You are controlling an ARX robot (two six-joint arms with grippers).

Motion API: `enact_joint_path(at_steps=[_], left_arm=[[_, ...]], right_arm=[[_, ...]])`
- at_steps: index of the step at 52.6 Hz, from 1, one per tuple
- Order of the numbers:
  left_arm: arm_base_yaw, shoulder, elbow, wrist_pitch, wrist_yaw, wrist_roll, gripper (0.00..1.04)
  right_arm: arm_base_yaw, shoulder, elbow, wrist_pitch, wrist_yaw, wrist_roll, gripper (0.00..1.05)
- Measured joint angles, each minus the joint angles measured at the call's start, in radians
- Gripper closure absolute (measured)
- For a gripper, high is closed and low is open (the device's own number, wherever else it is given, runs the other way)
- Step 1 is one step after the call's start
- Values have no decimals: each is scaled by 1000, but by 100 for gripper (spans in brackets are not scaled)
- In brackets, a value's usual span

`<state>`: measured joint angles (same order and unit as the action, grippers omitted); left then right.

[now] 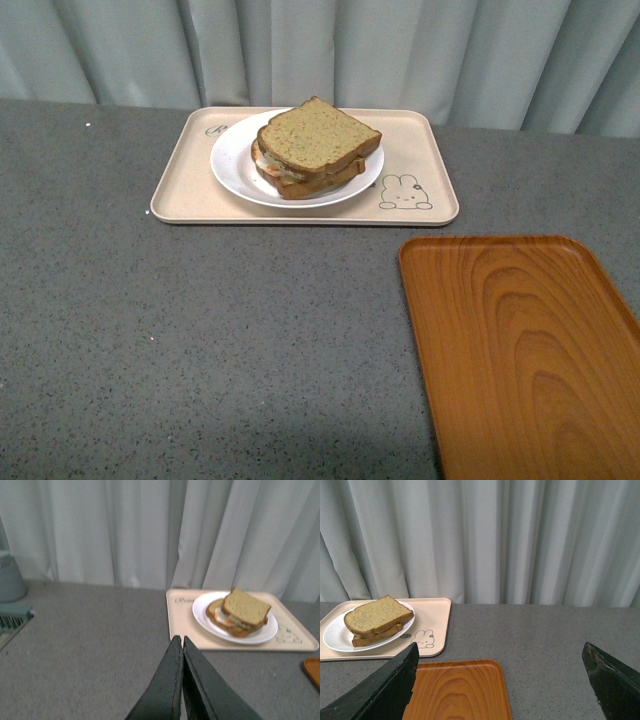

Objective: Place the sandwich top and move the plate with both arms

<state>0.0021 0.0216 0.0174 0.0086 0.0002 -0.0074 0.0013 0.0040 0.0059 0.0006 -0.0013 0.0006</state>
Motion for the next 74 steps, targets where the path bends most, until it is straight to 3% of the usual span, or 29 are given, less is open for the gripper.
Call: enact_joint_path(at_steps=[17, 37, 40, 74], left_arm=[[0, -17, 0, -6, 0, -1, 100], [0, -17, 0, -8, 0, 0, 13], [0, -17, 0, -8, 0, 1, 5], [0, -17, 0, -8, 0, 1, 6]], right_arm=[[0, 0, 0, 0, 0, 0, 9], [0, 0, 0, 0, 0, 0, 9], [0, 0, 0, 0, 0, 0, 9], [0, 0, 0, 0, 0, 0, 9]])
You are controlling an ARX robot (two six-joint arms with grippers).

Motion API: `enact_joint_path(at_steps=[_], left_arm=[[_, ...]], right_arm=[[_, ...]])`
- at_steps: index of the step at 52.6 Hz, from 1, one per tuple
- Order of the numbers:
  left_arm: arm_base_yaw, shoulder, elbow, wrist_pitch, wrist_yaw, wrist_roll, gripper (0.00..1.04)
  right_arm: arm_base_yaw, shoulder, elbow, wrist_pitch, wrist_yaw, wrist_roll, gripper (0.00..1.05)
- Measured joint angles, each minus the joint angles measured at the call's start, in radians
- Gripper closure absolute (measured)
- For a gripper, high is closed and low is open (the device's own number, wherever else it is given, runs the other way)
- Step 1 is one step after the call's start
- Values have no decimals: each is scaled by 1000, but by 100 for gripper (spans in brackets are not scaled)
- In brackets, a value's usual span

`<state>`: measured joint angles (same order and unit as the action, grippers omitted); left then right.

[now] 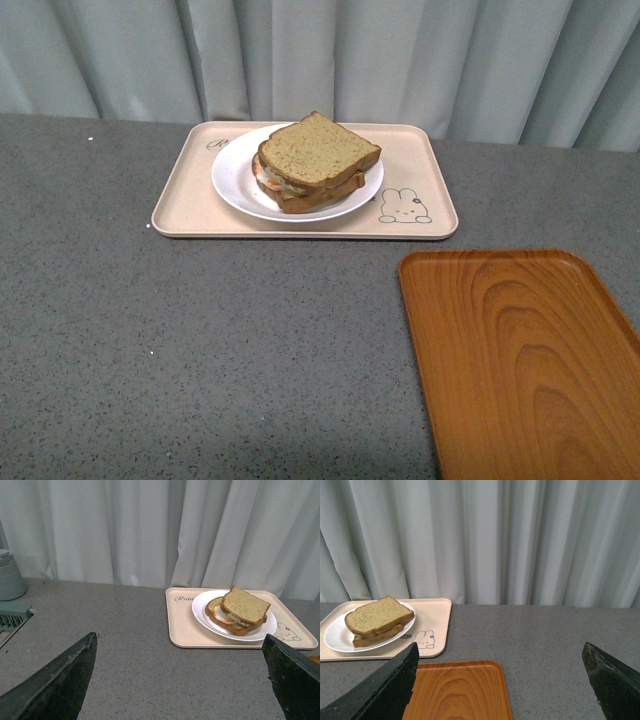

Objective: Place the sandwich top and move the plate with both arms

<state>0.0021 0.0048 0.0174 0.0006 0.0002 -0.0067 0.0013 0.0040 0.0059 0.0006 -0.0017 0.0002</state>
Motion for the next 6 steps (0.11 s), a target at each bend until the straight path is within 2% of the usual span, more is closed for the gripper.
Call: enact_joint_path(at_steps=[6], left_arm=[[0, 0, 0, 0, 0, 0, 6]], right_arm=[[0, 0, 0, 0, 0, 0, 9]])
